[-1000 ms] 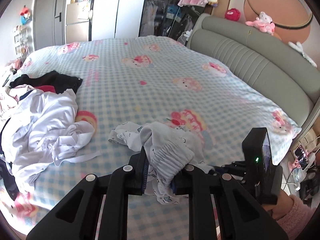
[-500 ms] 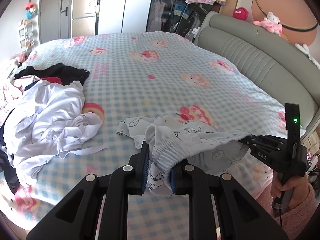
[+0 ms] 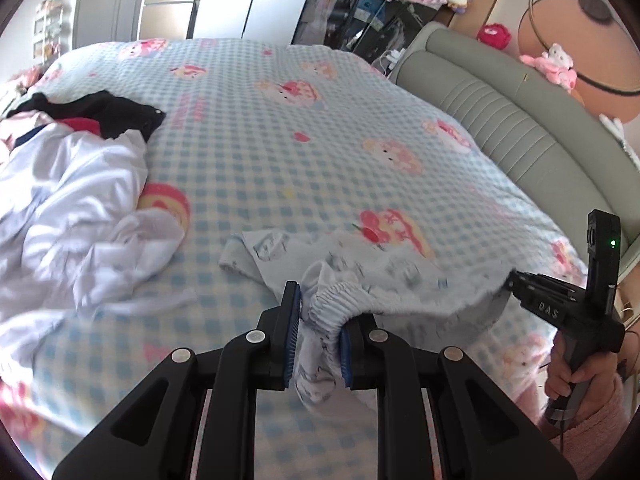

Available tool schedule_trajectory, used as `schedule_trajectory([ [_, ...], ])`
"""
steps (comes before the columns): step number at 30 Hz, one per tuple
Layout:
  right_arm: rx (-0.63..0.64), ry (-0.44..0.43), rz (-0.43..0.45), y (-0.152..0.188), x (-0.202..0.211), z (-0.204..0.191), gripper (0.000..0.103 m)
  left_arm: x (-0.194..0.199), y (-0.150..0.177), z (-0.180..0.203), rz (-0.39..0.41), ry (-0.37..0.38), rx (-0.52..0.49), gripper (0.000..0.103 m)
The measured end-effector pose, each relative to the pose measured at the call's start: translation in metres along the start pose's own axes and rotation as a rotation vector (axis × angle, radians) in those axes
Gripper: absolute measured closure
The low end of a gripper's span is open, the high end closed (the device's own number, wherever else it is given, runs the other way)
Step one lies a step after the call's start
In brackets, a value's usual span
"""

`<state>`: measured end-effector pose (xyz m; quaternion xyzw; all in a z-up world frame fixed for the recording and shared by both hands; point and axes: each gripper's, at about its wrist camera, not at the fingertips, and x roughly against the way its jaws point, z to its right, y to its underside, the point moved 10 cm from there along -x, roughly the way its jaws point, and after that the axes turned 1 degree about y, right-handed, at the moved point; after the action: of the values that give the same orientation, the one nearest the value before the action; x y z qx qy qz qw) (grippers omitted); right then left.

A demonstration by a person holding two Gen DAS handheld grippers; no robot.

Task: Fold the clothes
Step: 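Lift the pants by the waistband with both tools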

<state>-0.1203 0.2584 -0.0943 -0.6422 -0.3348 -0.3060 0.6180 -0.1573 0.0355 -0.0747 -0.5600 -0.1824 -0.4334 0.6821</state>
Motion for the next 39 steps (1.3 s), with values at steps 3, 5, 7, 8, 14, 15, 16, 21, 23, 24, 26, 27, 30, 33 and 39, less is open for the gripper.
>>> schedule_trajectory([
  [3,-0.015,0.003,0.088,-0.056,0.025,0.007,0.095,0.022,-0.064,0.016,0.078,0.054,0.001,0.088],
  [5,-0.026,0.003,0.212,-0.096,0.068,0.008,0.095,0.057,-0.099,0.035,0.167,0.065,-0.040,0.088],
  [7,-0.015,0.030,0.340,-0.129,0.117,0.009,0.095,0.093,-0.131,0.054,0.253,0.070,-0.082,0.088],
  [8,-0.015,0.036,0.396,-0.142,0.140,0.009,0.095,0.109,-0.140,0.063,0.289,0.072,-0.102,0.088],
  [14,-0.039,-0.022,0.457,-0.107,0.170,0.000,0.095,0.114,-0.095,0.070,0.296,0.048,-0.152,0.088],
  [15,-0.038,-0.026,0.417,-0.089,0.156,-0.002,0.095,0.097,-0.075,0.063,0.242,0.046,-0.132,0.088],
  [16,-0.041,-0.027,0.366,-0.068,0.137,-0.004,0.095,0.077,-0.052,0.053,0.178,0.044,-0.105,0.088],
  [21,-0.131,-0.059,-0.025,0.064,0.008,-0.003,0.094,-0.026,0.089,-0.003,-0.203,-0.027,0.066,0.088],
  [23,-0.159,-0.064,-0.153,0.113,-0.027,-0.003,0.094,-0.043,0.132,-0.017,-0.280,-0.036,0.124,0.088],
  [24,-0.167,-0.066,-0.196,0.132,-0.037,-0.003,0.094,-0.040,0.139,-0.017,-0.269,-0.009,0.152,0.088],
  [26,-0.181,-0.067,-0.205,0.146,-0.036,-0.001,0.093,-0.034,0.154,-0.018,-0.245,0.045,0.210,0.088],
  [27,-0.189,-0.067,-0.201,0.151,-0.034,0.000,0.092,-0.032,0.156,-0.018,-0.241,0.045,0.209,0.088],
  [30,-0.228,-0.076,-0.187,0.151,-0.027,0.003,0.091,-0.027,0.155,-0.018,-0.239,0.014,0.169,0.086],
  [33,-0.206,-0.067,-0.170,0.143,-0.022,-0.002,0.091,-0.022,0.153,-0.015,-0.239,-0.021,0.113,0.074],
  [39,-0.169,-0.068,-0.134,0.129,-0.002,-0.012,0.091,0.005,0.145,0.007,-0.185,0.215,0.131,0.049],
])
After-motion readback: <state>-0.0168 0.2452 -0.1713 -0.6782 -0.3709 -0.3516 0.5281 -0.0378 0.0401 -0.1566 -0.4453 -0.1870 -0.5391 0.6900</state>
